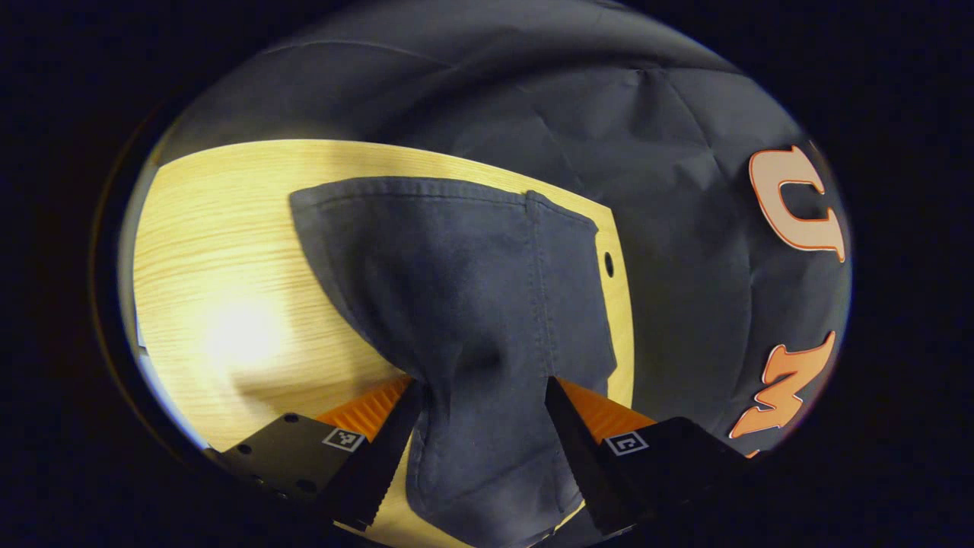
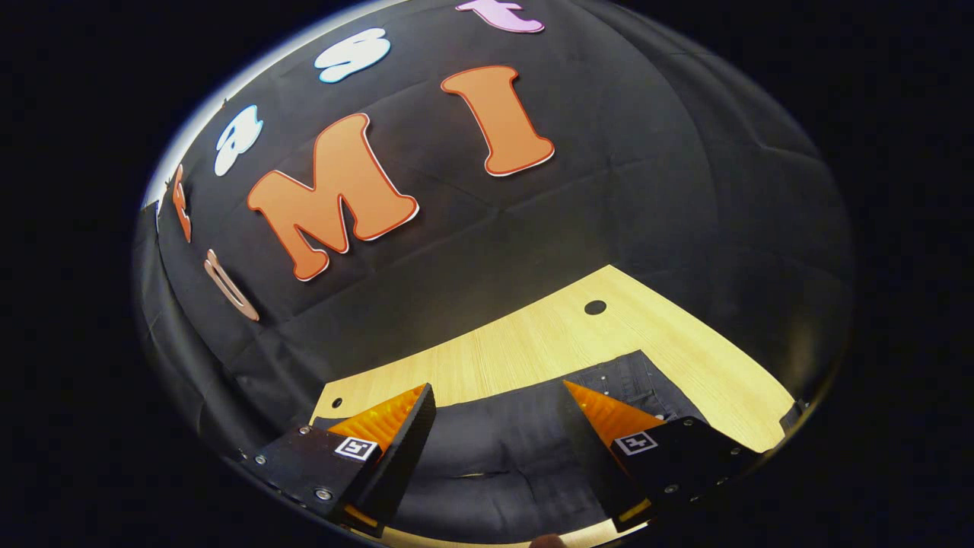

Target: Grasp the waist and the cuffs of the jeans and fold them to make the two legs overlap; first hold the waist and fold one-third of the jeans toward the cuffs, then hold the cuffs and fold the remaining one-third in the same direction to finish folding.

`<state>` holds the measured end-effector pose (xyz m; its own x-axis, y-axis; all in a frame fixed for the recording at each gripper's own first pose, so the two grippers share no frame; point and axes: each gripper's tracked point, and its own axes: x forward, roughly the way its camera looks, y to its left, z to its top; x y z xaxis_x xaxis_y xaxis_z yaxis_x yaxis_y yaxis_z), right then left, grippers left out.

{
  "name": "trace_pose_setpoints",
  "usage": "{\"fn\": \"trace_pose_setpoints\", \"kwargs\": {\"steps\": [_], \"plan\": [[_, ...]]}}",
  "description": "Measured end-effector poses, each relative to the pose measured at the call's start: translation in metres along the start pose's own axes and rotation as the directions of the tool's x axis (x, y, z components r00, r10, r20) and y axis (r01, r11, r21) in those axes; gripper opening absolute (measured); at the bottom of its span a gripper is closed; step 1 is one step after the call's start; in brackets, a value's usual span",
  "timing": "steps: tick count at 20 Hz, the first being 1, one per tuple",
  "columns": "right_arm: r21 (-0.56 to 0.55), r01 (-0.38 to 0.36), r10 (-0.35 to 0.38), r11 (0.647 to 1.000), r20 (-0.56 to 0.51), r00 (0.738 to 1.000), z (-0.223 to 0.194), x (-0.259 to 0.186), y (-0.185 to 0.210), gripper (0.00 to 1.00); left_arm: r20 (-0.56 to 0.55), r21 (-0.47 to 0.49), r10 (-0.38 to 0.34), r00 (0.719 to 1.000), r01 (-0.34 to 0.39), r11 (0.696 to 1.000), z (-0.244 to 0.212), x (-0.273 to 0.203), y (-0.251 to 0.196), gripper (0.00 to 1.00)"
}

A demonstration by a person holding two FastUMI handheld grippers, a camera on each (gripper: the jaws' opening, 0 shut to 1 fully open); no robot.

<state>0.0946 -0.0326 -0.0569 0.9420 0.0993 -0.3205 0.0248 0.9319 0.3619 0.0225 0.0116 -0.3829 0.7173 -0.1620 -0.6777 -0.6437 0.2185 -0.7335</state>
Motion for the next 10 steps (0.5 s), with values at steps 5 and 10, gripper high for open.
{"fn": "trace_pose_setpoints", "kwargs": {"steps": [5, 10], "plan": [[-0.035, 0.021, -0.020, 0.999, 0.036, 0.999, 0.003, -0.015, 0.002, 0.97, -0.034, -0.065, -0.026, 0.999, 0.024, 0.998, -0.001, 0.038, -0.003, 0.19], [0.066, 0.048, -0.048, 0.997, 0.003, 0.999, -0.014, -0.037, -0.025, 0.97, -0.028, -0.085, -0.043, 0.999, 0.041, 0.996, -0.007, 0.026, 0.000, 0.03]]}}
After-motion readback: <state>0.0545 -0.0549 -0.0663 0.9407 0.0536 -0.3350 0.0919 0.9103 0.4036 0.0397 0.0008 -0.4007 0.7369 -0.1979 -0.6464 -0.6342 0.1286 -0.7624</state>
